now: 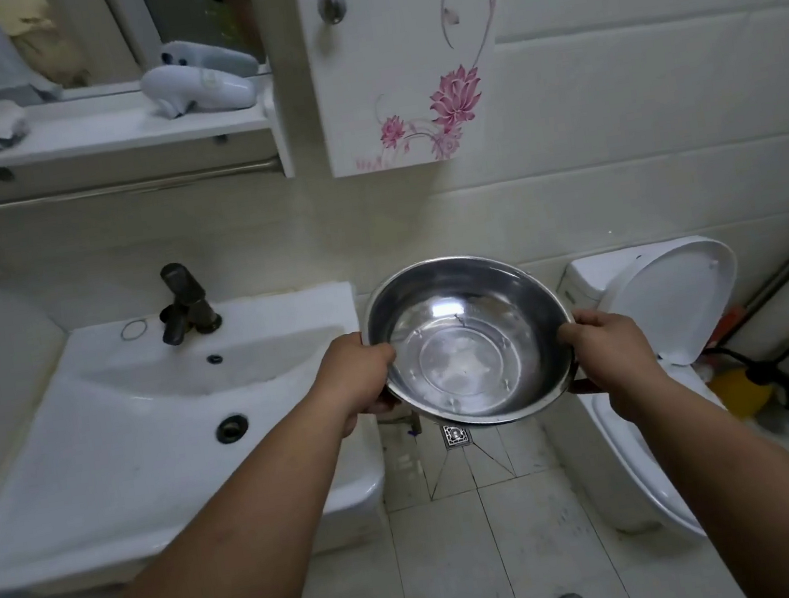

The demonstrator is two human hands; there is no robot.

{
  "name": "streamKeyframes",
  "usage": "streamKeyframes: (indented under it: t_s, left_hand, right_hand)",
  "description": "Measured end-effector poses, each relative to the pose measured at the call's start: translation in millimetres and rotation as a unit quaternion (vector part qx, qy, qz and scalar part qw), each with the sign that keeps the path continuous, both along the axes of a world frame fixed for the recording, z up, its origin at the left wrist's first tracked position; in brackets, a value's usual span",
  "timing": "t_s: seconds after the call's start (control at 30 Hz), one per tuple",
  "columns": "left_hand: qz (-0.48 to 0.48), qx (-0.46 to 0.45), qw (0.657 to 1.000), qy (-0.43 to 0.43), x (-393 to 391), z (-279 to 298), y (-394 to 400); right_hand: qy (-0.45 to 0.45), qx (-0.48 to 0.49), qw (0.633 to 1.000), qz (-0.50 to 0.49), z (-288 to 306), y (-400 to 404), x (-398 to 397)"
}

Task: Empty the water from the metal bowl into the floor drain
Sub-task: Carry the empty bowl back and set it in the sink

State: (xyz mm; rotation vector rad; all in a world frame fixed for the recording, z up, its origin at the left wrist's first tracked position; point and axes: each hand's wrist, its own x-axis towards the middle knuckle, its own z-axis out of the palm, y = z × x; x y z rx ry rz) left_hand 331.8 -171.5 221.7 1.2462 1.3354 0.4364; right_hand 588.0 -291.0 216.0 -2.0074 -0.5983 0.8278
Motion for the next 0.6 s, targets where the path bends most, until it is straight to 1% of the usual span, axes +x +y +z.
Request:
streamKeyframes:
  t_s: [0.3,0.6]
  left_hand:
    - [0.029,-0.010,1.000,-0.005,-28.2,2.5,-8.8]
    - [0.071,0.001,0.997,0.023,-27.3,9.1,-7.5]
  right_hand:
    - [0.011,-0.003,1.000,0.029,6.8,7.4,-22.5]
    - [0.008,0.007,0.998,0.070,8.6,31.2,-15.5]
